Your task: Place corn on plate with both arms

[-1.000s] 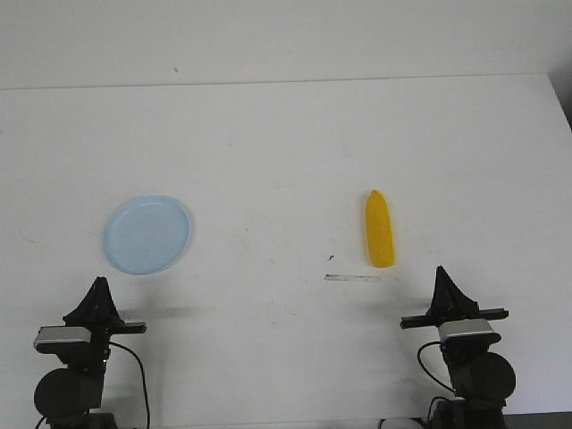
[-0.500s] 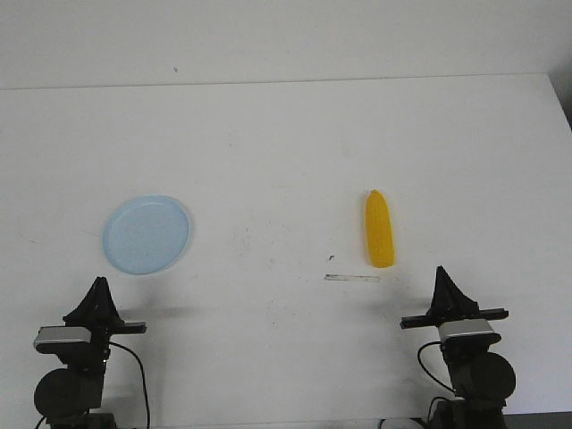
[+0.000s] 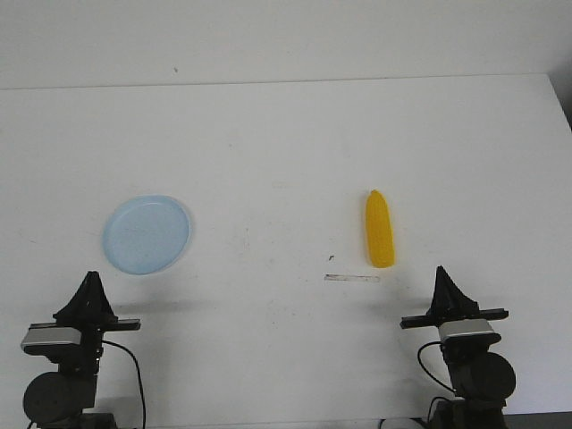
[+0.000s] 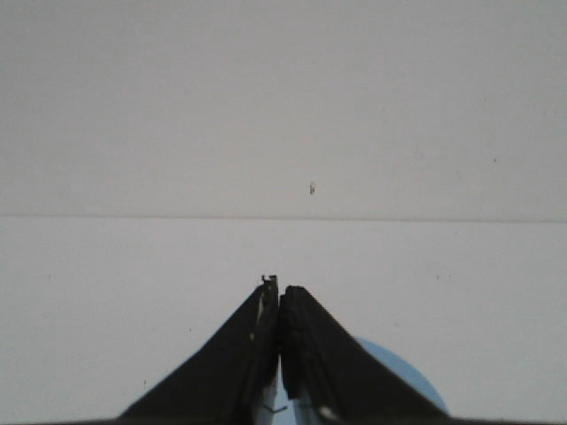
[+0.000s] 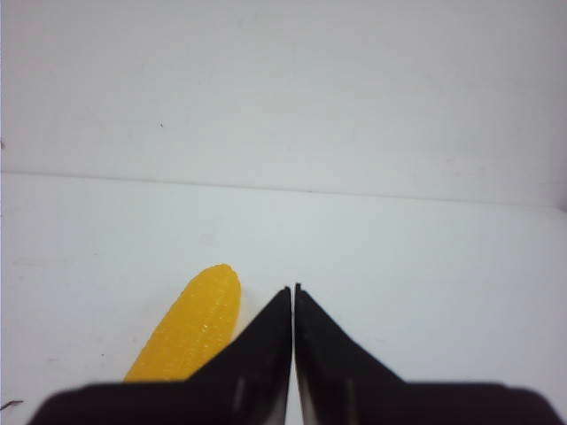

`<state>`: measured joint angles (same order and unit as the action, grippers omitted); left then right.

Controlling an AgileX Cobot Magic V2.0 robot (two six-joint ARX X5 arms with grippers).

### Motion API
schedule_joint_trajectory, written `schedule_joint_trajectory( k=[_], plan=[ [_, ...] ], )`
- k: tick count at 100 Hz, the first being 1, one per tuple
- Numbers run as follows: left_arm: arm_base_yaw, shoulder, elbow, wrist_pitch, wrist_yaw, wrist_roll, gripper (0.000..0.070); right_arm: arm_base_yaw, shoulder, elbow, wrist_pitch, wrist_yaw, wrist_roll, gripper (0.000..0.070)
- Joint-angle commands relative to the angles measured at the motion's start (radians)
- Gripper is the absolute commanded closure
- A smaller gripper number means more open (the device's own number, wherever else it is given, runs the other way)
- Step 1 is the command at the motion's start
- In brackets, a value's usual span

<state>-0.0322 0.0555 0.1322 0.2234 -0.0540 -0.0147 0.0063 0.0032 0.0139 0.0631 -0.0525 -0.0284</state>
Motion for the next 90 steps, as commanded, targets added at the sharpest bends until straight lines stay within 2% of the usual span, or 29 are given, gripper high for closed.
schedule_joint_trajectory(
  k=[1,17,46,71,90],
  plan=[
    [0.000,0.030,0.050,-0.006,-0.003,-0.005,0.0699,0.001,-0.002,-0.001,0.011,0.000,0.012,0.0694],
    [-0.001,0.158,0.161,-0.066,-0.002,-0.005,0.0699,0.001,-0.002,-0.001,0.011,0.000,0.012,0.0694],
    [-0.001,0.527,0.384,-0.081,-0.002,-0.005,0.0699,0.001,-0.002,-0.001,0.011,0.000,0.012,0.0693],
    [0.000,0.878,0.626,-0.227,-0.001,-0.011,0.0699,0.001,-0.002,-0.001,0.011,0.000,0.012,0.0694],
    [0.037,1.087,0.803,-0.400,0.003,-0.175,0.0699,0.001,-0.002,-0.001,0.011,0.000,0.012,0.0694]
  ],
)
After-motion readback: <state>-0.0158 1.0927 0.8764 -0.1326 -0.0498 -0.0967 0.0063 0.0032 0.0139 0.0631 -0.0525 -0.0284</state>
